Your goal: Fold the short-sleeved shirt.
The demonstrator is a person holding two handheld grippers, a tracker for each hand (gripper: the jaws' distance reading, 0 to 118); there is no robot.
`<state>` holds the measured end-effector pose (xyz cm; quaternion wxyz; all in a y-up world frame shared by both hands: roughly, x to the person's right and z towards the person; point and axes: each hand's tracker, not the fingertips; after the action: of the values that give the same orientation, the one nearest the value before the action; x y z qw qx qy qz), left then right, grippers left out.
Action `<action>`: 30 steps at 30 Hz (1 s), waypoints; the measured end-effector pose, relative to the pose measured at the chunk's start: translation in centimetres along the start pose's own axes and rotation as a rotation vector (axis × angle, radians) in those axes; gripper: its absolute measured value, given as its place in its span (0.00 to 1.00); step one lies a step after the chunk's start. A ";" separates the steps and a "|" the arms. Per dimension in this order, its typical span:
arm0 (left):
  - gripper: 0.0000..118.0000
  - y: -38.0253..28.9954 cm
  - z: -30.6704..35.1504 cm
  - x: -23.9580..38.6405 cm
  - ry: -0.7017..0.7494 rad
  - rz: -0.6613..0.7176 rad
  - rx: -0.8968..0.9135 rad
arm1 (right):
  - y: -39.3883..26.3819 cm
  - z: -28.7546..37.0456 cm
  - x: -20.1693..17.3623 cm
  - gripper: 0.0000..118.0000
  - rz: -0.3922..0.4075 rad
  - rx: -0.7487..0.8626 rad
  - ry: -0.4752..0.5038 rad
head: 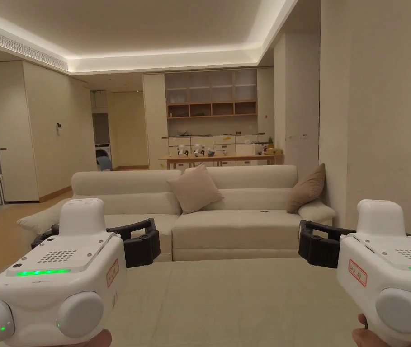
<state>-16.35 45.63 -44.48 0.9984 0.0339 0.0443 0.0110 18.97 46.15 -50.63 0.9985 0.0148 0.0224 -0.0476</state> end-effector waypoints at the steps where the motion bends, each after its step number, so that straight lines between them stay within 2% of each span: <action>1: 0.99 0.0 0.1 0.0 -0.007 0.000 -0.004 | -0.1 0.1 -0.1 0.77 0.005 0.005 -0.005; 2: 0.95 -0.1 0.0 -0.1 -0.025 -0.007 -0.012 | -0.2 0.2 -0.4 0.47 0.029 0.016 -0.029; 3: 0.82 -0.1 0.0 0.0 -0.031 -0.017 -0.023 | -0.1 0.3 -0.4 0.13 0.055 0.027 -0.053; 4: 0.36 -0.1 0.1 0.2 -0.029 -0.043 -0.032 | -0.2 0.2 -0.5 0.01 0.060 0.020 -0.069; 5: 0.02 -0.4 0.2 0.5 -0.019 -0.072 -0.014 | -0.2 0.1 -0.5 0.01 0.062 0.007 -0.096; 7: 0.00 -0.7 0.2 1.0 0.040 -0.126 0.000 | -0.2 0.1 0.0 0.01 0.021 0.000 -0.036; 10: 0.00 -0.8 0.3 0.3 -0.044 -0.048 -0.031 | -0.5 0.3 -0.2 0.01 0.050 0.014 -0.061; 13: 0.00 -1.1 0.2 0.3 -0.002 -0.056 -0.017 | -0.5 0.6 -0.1 0.01 0.055 0.009 -0.064; 16: 0.00 -0.6 1.0 -1.7 0.024 -0.058 -0.032 | -0.7 0.2 -1.7 0.01 0.046 -0.008 -0.013; 17: 0.00 -0.6 1.5 -2.9 0.038 -0.041 -0.027 | -0.8 -0.1 -3.1 0.01 0.054 -0.016 0.027; 21: 0.00 -0.1 5.7 -9.7 0.245 -0.027 -0.012 | -1.8 -1.3 -11.2 0.01 0.062 -0.038 0.230; 24: 0.00 0.2 10.7 -15.6 0.440 -0.016 -0.016 | -2.8 -1.5 -18.9 0.01 0.089 -0.048 0.408; 30: 0.00 -0.1 22.4 -24.4 0.787 -0.038 -0.041 | -5.1 0.4 -33.6 0.01 0.074 -0.098 0.756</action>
<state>-38.64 43.41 -20.09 0.9057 0.0064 0.4239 0.0057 -14.87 44.27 -48.79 0.9204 -0.0157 0.3907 -0.0016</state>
